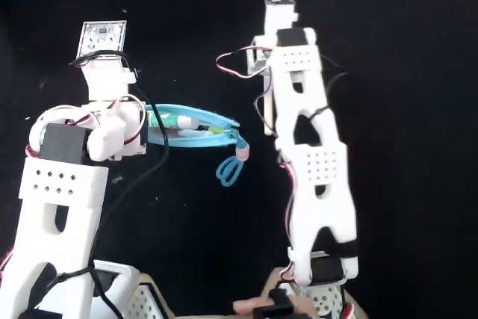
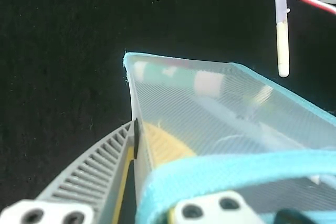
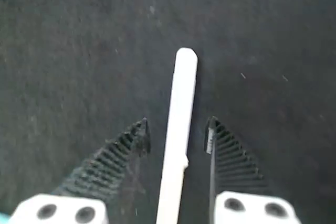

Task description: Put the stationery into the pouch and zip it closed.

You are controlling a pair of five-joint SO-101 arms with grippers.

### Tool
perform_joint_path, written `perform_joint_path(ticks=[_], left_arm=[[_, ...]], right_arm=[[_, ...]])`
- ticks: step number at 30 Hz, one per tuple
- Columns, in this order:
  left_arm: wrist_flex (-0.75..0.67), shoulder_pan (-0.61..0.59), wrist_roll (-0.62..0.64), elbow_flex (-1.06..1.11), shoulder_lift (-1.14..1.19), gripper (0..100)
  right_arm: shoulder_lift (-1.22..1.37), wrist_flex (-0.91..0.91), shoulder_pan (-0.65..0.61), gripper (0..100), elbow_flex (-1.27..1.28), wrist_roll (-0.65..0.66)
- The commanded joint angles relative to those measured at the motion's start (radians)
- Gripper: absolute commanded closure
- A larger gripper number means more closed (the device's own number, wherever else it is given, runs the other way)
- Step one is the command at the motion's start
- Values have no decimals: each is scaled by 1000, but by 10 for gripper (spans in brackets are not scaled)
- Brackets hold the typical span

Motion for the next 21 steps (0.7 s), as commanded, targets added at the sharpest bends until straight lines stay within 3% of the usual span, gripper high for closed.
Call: perform_joint_path(ticks=[1, 6, 9, 11, 13, 21], left_arm=[[-17, 19, -9, 45, 12, 970], [-17, 18, -9, 45, 12, 970], [-17, 18, -9, 45, 12, 970], [-17, 18, -9, 45, 12, 970], [-17, 18, -9, 45, 12, 970], [-17, 18, -9, 45, 12, 970]], right_arm=[[99, 15, -12, 815, -220, 11], [237, 64, 31, 814, -355, 14], [268, 109, 41, 816, -360, 91], [272, 167, 43, 858, -360, 149], [268, 219, 57, 980, -372, 198], [213, 460, 160, 988, -595, 215]])
